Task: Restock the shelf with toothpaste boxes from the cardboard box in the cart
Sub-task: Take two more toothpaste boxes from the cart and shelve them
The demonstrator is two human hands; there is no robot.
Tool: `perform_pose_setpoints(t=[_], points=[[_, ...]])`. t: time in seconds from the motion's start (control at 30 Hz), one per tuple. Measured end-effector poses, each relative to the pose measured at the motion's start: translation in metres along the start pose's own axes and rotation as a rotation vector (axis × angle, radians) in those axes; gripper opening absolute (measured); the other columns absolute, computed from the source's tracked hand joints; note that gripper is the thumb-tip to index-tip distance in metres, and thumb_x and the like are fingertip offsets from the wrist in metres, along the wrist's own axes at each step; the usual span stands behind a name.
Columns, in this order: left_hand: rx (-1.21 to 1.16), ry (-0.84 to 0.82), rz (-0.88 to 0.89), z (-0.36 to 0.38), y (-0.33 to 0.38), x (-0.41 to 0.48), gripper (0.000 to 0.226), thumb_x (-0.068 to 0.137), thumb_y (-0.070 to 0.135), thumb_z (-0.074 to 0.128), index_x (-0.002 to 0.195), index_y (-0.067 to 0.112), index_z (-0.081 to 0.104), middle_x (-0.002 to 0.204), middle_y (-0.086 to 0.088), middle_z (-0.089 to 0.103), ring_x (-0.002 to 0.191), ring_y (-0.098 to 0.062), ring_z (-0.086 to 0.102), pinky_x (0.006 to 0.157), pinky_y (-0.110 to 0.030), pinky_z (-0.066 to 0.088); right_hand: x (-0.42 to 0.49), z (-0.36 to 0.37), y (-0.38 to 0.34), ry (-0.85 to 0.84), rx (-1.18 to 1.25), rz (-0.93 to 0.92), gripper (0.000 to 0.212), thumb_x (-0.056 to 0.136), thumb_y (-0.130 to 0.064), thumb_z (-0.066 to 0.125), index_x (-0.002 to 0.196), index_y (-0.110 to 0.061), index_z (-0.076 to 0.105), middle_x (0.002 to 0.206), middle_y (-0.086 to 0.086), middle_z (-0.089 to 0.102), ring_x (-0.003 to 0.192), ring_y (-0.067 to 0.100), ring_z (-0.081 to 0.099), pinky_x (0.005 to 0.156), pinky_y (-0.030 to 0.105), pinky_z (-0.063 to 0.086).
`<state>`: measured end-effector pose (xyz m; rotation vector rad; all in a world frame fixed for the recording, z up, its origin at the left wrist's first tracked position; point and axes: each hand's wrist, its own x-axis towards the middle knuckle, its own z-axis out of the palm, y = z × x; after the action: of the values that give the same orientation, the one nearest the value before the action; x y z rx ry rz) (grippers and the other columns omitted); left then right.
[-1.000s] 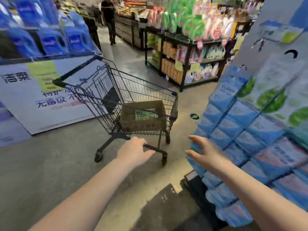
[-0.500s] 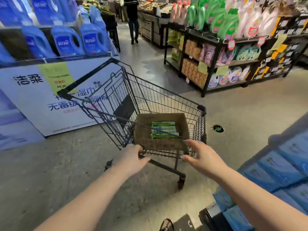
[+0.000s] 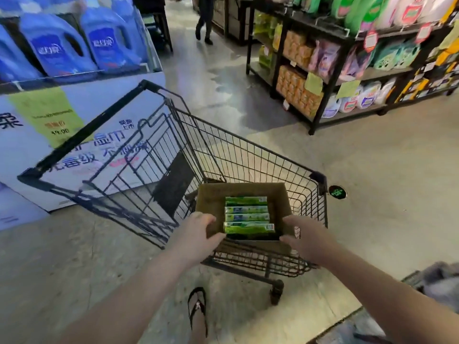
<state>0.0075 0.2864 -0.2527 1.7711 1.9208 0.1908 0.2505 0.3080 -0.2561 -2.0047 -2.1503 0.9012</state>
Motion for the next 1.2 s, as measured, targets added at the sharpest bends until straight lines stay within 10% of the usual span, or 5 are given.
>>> perform_pose_setpoints(t=[0.63, 1.2], points=[[0.086, -0.465, 0.16, 0.048, -0.043, 0.262, 0.051, 0.086, 0.045, 0.055, 0.131, 0.024, 0.044, 0.135, 0.004, 0.046, 0.121, -0.015, 0.046, 0.098, -0.032, 0.043, 0.215, 0.061, 0.023, -0.198, -0.017, 0.305, 0.048, 0.085, -0.037, 0.056, 0.131, -0.03, 0.043, 0.13, -0.001, 0.053, 0.117, 0.02, 0.05, 0.097, 0.04, 0.045], [0.053, -0.567, 0.043, 0.168, -0.085, 0.326, 0.059, 0.085, 0.042, 0.058, 0.137, 0.034, 0.033, 0.139, 0.005, 0.044, 0.123, -0.013, 0.046, 0.099, -0.033, 0.045, 0.295, 0.174, 0.122, -0.543, -0.269, 0.047, 0.07, 0.08, -0.029, 0.064, 0.139, -0.028, 0.026, 0.146, -0.001, 0.032, 0.132, 0.024, 0.032, 0.104, 0.042, 0.039]])
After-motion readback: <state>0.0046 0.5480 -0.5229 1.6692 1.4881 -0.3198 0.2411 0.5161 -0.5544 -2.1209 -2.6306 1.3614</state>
